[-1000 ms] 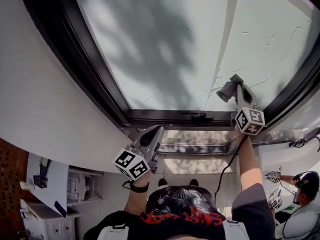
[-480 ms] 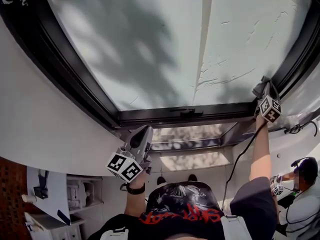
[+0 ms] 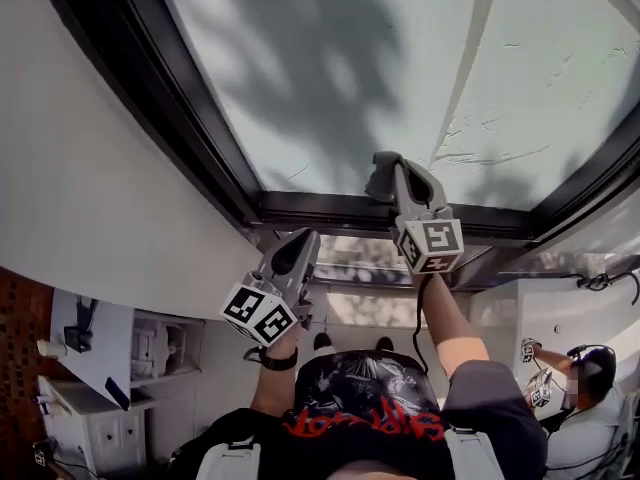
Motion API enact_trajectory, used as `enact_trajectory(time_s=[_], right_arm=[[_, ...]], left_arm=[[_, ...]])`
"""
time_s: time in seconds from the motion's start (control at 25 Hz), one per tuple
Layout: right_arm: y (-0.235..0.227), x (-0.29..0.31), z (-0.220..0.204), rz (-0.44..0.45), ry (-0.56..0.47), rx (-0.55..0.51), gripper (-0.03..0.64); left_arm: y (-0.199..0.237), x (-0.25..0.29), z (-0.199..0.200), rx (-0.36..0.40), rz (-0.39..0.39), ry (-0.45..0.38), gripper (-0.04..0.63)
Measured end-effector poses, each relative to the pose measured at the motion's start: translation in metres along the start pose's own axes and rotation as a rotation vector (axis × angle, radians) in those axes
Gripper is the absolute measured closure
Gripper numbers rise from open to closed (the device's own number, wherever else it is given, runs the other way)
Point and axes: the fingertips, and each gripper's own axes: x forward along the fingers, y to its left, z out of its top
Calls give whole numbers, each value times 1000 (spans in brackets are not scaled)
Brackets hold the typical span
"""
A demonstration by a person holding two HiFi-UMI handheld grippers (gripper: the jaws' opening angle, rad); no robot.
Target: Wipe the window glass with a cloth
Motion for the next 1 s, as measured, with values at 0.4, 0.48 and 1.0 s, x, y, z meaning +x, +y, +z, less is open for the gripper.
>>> enact_trajectory(time_s=[0.4, 0.48, 1.0], right_arm=[[205, 155, -58, 344, 181, 8, 598], [220, 172, -65, 358, 214, -22, 598], [-47, 7, -48, -50, 95, 53, 598]], left_arm=[[36, -49, 18, 51, 194, -67, 594], [37, -48, 17, 40, 191, -71, 594], [20, 1, -9, 27, 113, 22, 594]])
